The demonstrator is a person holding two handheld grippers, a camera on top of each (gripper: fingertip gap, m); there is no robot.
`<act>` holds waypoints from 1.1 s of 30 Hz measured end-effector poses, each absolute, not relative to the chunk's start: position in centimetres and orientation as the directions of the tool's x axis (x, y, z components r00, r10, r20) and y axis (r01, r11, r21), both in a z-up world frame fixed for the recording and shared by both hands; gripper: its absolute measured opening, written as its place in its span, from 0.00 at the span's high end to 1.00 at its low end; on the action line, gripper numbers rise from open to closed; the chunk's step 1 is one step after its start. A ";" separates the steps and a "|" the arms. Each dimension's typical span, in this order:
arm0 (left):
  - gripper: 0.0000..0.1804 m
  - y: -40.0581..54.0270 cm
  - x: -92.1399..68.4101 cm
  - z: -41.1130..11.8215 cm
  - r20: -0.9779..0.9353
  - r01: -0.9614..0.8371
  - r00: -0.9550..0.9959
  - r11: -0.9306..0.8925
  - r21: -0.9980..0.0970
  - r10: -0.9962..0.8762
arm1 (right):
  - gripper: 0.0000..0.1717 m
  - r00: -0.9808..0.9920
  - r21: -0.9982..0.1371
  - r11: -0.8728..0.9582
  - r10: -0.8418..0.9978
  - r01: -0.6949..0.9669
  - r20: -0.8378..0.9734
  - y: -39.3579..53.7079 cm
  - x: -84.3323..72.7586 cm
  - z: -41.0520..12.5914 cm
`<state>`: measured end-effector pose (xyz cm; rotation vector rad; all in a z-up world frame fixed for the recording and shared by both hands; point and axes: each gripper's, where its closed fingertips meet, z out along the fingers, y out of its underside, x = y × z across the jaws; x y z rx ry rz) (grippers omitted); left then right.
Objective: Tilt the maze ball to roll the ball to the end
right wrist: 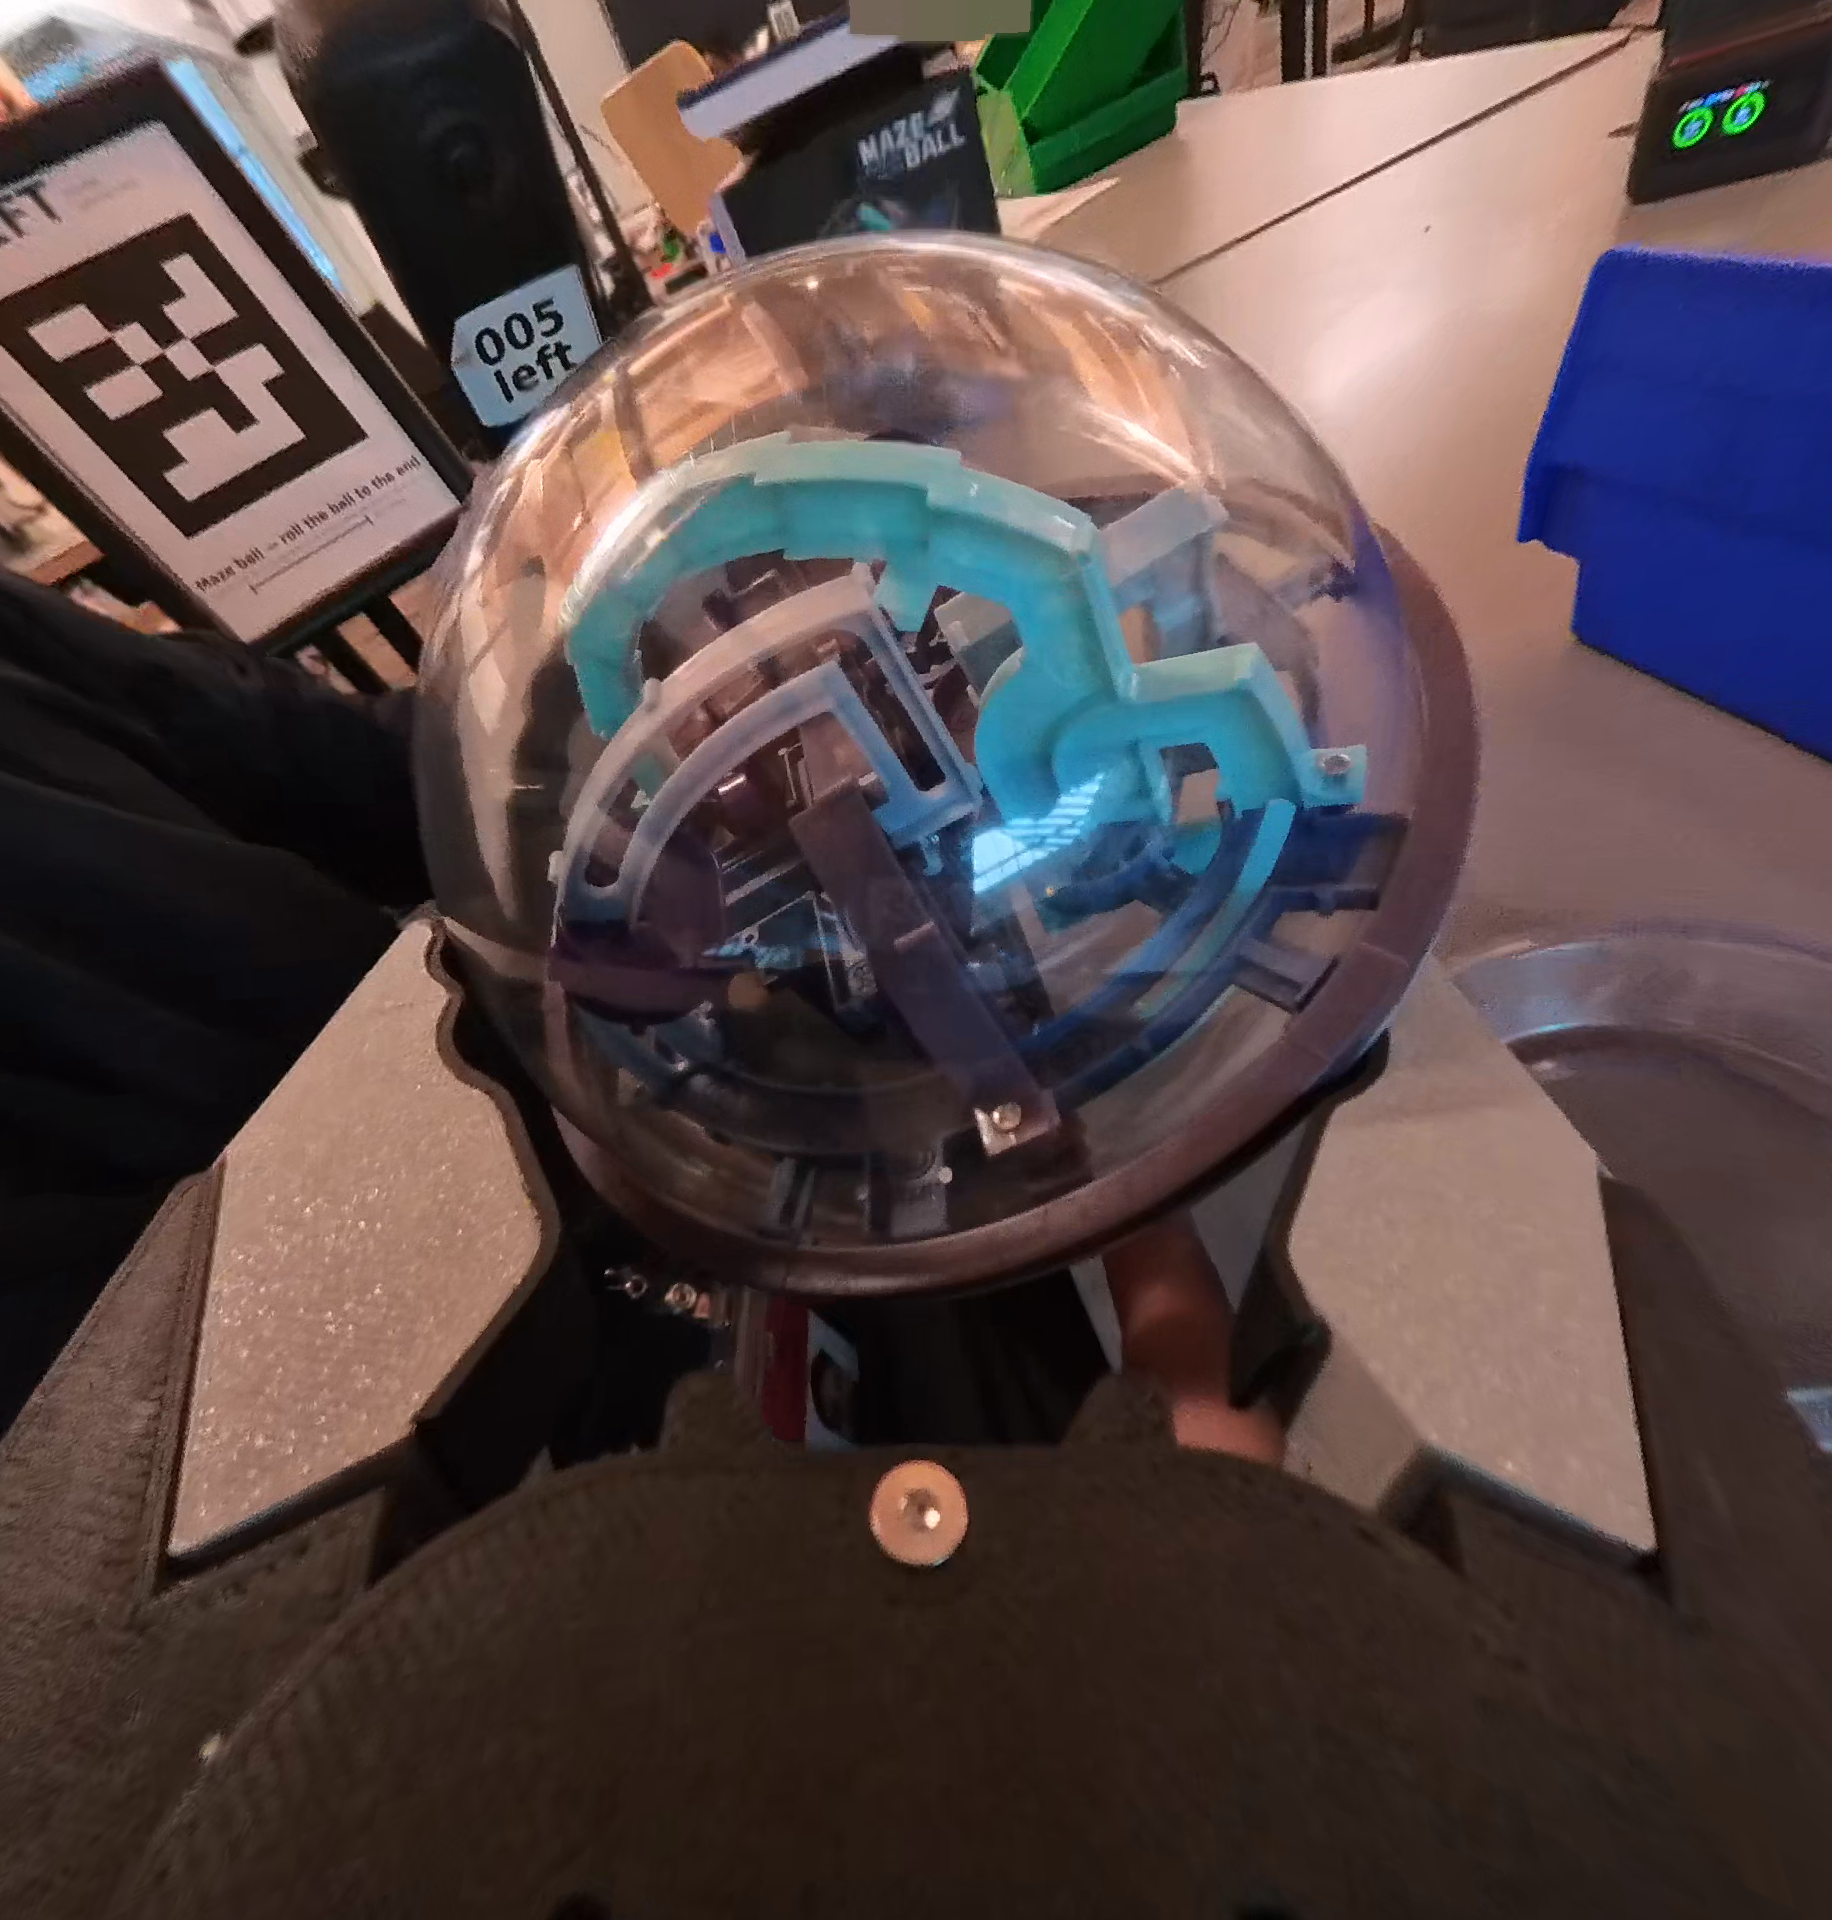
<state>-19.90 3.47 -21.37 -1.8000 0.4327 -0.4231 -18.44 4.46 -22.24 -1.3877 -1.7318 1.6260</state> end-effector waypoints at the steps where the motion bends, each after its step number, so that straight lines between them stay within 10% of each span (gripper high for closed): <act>1: 0.16 3.4 -20.5 -21.7 0.071 -0.069 0.869 -0.261 -0.963 -0.490 | 0.08 -0.438 -0.905 -0.154 0.835 0.396 -0.333 4.4 -19.0 -22.5; 20: 0.22 3.5 -24.9 -23.6 -0.017 -0.157 0.852 -0.225 -0.962 -0.523 | 0.08 -0.494 -0.912 -0.079 0.820 0.402 -0.289 5.6 -22.8 -24.0; 33: 0.29 3.8 -26.5 -25.1 -0.409 -0.516 0.769 -0.101 -0.850 -0.492 | 0.08 -0.506 -0.907 -0.086 0.806 0.412 -0.306 5.7 -23.0 -24.0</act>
